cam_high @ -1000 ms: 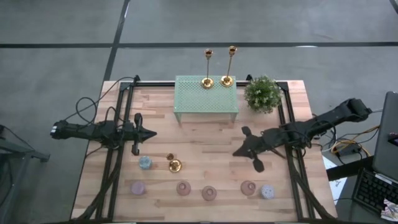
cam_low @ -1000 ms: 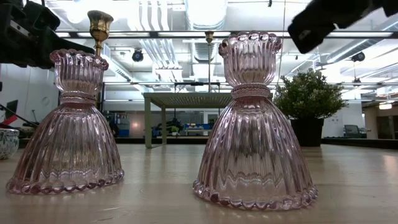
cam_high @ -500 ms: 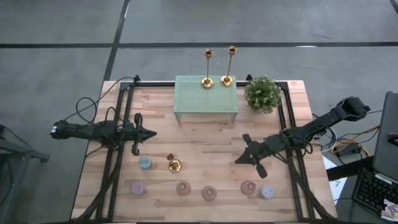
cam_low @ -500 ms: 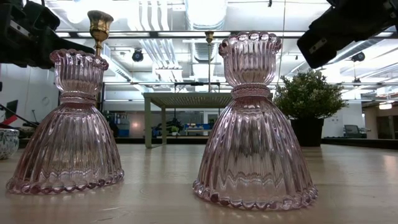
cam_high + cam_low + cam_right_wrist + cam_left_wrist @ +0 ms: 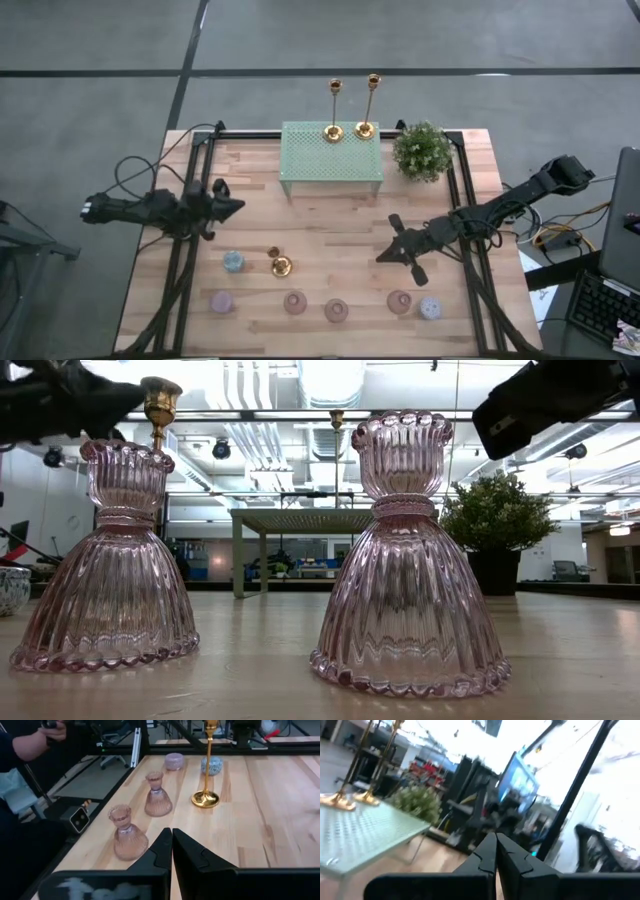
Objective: Pick & Place candle stick holders
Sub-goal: Put the gold candle holder on the shelf aligned with the other gold candle holders
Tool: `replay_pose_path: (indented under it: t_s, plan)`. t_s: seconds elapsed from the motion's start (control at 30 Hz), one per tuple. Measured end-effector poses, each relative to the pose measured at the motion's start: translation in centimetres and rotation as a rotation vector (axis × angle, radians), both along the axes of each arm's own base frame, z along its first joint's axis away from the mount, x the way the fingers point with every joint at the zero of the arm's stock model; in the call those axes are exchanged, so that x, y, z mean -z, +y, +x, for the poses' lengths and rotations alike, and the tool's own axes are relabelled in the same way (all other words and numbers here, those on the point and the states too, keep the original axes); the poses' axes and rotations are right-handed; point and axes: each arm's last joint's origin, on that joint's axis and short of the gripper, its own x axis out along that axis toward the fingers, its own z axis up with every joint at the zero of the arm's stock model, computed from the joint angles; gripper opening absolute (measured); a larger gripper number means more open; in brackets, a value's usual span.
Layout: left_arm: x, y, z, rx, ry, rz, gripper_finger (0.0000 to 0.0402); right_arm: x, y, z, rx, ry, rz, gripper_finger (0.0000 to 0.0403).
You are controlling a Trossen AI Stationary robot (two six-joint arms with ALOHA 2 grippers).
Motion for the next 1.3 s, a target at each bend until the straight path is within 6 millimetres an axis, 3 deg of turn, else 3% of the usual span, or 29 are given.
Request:
replay_pose_path:
  t_s: [0.2,0.5,0.73,1.07,1.3]
  plan:
    - [0.6,-0.7,0.5,0.167,0.067,0.049,0.0034,0.0,0.0,0.0,0.007,0.007,0.020,0.0008]
    - [2.8,-2.0,2.3,0.266,0.304,0.090,0.0135,0.0,0.0,0.0,0.012,0.007,0.018,0.0009]
    - [3.6,-3.3,2.9,0.355,0.365,0.162,0.0195,0.0,-0.1,0.0,0.035,0.006,0.019,0.0009]
    - [4.5,-4.4,3.9,0.350,0.408,0.191,0.0202,-0.1,-0.1,0.1,0.041,-0.004,0.017,0.0008]
    - [4.7,-4.8,4.8,0.341,0.385,0.196,0.0202,0.1,-0.8,0.2,0.225,-0.024,-0.039,0.0008]
